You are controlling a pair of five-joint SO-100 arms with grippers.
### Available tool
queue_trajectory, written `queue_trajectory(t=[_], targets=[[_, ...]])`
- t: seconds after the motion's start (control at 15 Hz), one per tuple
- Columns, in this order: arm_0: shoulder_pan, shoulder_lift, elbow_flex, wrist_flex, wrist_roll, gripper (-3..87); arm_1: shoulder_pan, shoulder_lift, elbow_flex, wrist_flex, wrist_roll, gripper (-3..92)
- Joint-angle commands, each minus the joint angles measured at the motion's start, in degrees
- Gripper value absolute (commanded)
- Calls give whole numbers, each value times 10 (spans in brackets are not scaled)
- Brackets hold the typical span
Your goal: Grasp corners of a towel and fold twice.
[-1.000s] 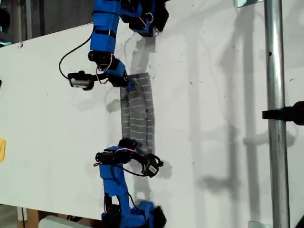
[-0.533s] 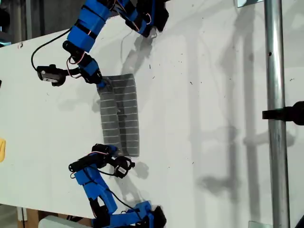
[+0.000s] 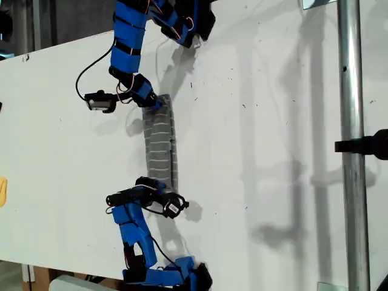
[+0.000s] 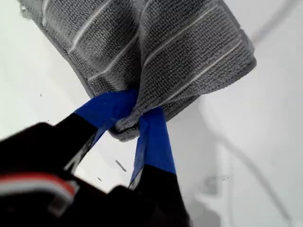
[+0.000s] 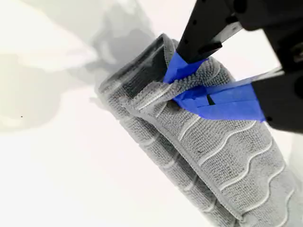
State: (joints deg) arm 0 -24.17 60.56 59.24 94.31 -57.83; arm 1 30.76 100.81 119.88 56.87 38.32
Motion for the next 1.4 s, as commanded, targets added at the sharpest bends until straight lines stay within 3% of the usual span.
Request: queue_trajectory(t=[0.0,0.13,0.2,0.33,0.4,0.73,1.0,1.13,1.27,1.33], targets=[[-6,-46,-33,-6,-7,-14,0,-4,-1,-31,8,-3],[-25,-90,-34,-15,-11,-9,16,-48,-7,-53,11,29],[-37,-109,-40,-12,-5,37,25,-76,-20,-50,11,101],[-49,-116,-40,1,11,244,33,-114,-47,-33,11,175],[-56,-109,-40,15,11,280,40,-126,-64,-16,11,215],[-18,160,91,25,15,279,86,16,-76,155,41,271],[39,434,292,20,-66,276,84,188,-43,330,143,336],[84,600,450,-39,-124,231,13,289,-6,396,300,370],[127,838,652,-149,-183,113,-76,472,42,425,433,360],[145,957,755,-208,-176,71,-105,551,64,445,470,356]])
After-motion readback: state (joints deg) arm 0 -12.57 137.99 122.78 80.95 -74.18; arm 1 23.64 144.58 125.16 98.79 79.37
